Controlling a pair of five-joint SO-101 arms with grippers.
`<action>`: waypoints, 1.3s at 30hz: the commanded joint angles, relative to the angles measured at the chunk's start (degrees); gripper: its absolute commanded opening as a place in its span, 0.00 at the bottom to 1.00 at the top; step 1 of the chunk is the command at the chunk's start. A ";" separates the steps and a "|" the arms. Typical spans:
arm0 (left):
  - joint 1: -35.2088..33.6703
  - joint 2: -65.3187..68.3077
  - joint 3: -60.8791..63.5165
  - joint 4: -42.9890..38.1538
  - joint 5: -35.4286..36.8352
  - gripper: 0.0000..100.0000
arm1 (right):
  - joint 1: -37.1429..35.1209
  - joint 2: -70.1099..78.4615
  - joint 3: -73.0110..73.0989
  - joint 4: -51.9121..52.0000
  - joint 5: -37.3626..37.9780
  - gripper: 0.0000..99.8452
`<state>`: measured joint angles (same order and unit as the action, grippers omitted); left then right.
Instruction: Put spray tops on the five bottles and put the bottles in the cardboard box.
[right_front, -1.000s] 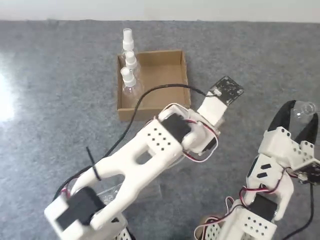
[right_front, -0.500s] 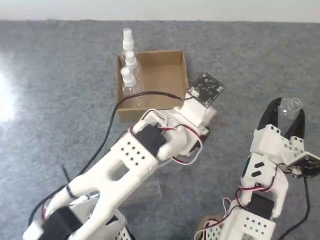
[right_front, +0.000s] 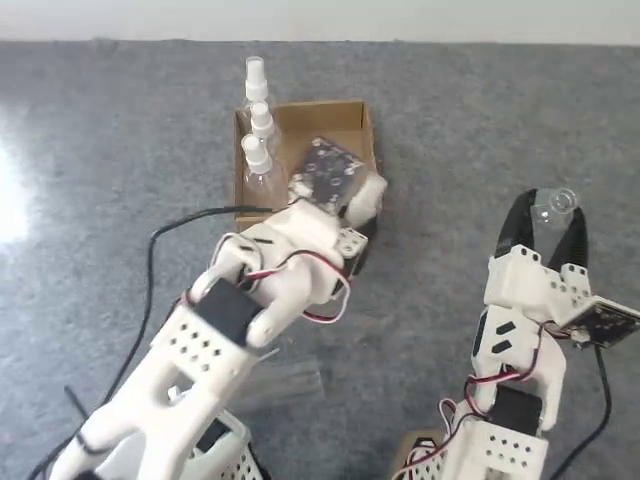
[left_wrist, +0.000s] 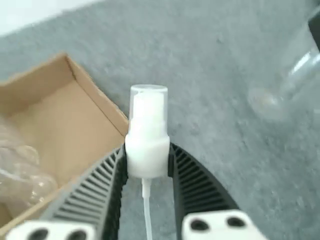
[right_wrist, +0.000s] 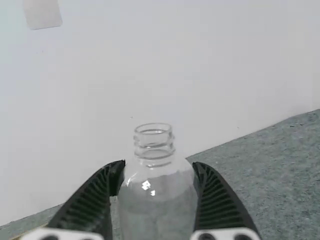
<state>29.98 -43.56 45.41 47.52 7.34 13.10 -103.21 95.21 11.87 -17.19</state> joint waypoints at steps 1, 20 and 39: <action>-2.55 -8.00 2.51 -4.31 0.18 0.01 | -0.48 -0.66 1.05 0.22 1.32 0.02; -13.27 -31.56 11.12 -4.31 3.87 0.01 | -12.35 -0.75 1.05 2.24 1.32 0.02; -20.66 -46.86 17.10 -4.04 8.35 0.01 | -33.19 -0.75 1.05 1.80 14.59 0.02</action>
<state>9.93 -86.99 62.20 45.05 14.90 -16.35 -103.21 95.21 13.63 -7.69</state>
